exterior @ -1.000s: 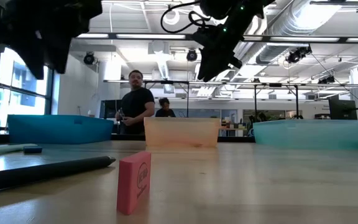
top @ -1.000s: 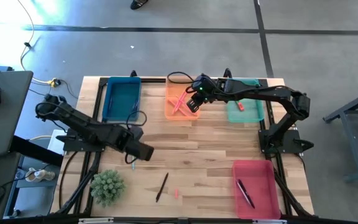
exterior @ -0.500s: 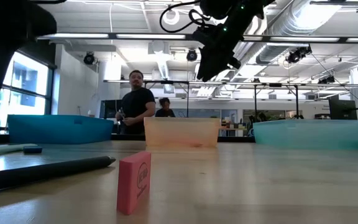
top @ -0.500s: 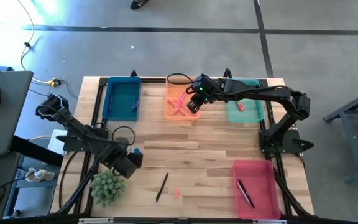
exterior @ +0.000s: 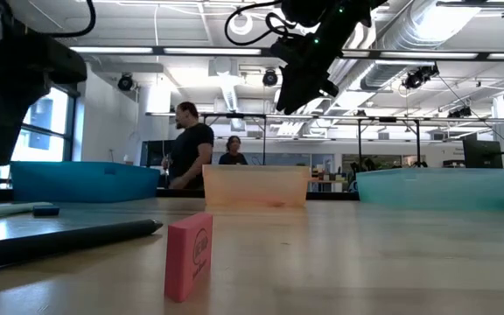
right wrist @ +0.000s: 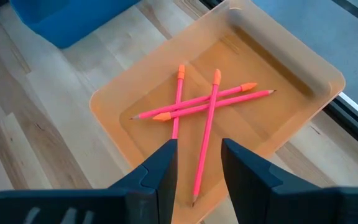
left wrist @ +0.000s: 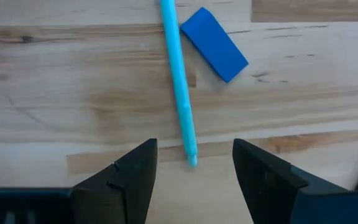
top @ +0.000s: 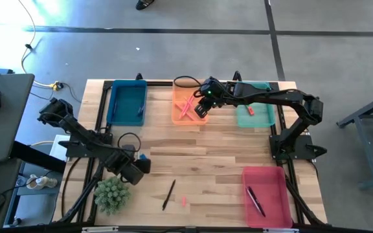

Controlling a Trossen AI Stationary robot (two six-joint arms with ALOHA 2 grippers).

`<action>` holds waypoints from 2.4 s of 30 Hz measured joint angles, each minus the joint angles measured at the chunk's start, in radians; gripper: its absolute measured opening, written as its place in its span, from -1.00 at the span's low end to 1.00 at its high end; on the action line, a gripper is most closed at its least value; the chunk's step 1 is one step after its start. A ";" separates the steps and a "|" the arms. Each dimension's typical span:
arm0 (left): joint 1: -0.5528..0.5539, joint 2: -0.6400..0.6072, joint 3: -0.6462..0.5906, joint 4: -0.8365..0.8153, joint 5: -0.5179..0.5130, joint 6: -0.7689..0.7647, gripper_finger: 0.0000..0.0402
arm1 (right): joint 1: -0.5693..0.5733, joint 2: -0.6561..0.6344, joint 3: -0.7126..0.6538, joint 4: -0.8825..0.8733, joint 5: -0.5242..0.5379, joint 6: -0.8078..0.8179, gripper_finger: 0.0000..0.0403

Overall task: Sort crayons/erasers/pens/pencils in bins
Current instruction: Put the blue pen into the pink bin

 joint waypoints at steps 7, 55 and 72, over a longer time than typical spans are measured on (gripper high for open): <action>0.011 0.002 -0.041 0.056 0.000 0.000 -0.02 | 0.000 0.000 0.000 0.000 0.000 0.002 -0.42; 0.002 0.157 -0.044 0.083 0.057 0.075 -0.94 | 0.000 -0.011 0.000 0.007 -0.001 -0.081 -0.42; 0.013 -0.091 -0.044 0.000 -0.103 0.178 -0.94 | 0.002 -0.132 0.001 0.024 -0.298 -0.195 -0.42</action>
